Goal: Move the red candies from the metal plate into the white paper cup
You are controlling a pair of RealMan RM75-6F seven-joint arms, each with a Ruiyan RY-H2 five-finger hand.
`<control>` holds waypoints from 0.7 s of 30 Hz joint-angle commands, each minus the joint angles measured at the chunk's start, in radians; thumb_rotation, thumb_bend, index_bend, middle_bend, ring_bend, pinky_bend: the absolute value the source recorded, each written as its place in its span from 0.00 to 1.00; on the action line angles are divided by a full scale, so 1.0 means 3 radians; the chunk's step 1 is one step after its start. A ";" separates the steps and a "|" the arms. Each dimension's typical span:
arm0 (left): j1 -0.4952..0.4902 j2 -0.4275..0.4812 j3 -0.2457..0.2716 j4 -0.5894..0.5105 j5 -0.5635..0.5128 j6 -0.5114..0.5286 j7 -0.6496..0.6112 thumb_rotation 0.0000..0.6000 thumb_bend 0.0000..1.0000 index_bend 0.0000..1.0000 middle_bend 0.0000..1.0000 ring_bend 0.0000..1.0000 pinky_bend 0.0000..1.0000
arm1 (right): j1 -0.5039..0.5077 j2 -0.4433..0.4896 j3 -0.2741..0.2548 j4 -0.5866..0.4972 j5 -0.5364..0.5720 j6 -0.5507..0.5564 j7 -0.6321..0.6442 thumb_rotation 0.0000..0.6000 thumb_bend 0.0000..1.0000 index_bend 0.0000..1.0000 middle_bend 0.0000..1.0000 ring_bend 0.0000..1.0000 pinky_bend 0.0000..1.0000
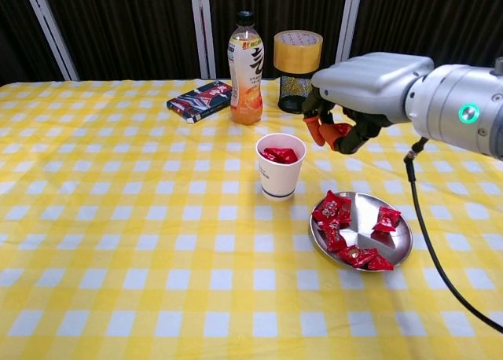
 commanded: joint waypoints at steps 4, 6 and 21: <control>-0.0014 0.0005 0.0004 -0.0001 0.0004 -0.0028 -0.0010 1.00 0.06 0.00 0.00 0.00 0.00 | 0.0264 -0.0129 0.0147 0.0190 0.0237 -0.0143 -0.0063 1.00 0.64 0.55 0.58 0.88 0.99; -0.0015 0.0010 0.0006 -0.0004 0.0007 -0.0034 -0.0025 1.00 0.06 0.00 0.00 0.00 0.00 | 0.0338 -0.0183 0.0180 0.0265 0.0297 -0.0175 -0.0062 1.00 0.65 0.55 0.58 0.88 0.99; -0.0045 0.0060 0.0009 -0.0008 -0.0019 -0.0125 -0.0149 1.00 0.06 0.00 0.00 0.00 0.00 | 0.0649 -0.0516 0.0220 0.0886 0.0533 -0.0394 0.0170 1.00 0.64 0.55 0.58 0.88 0.99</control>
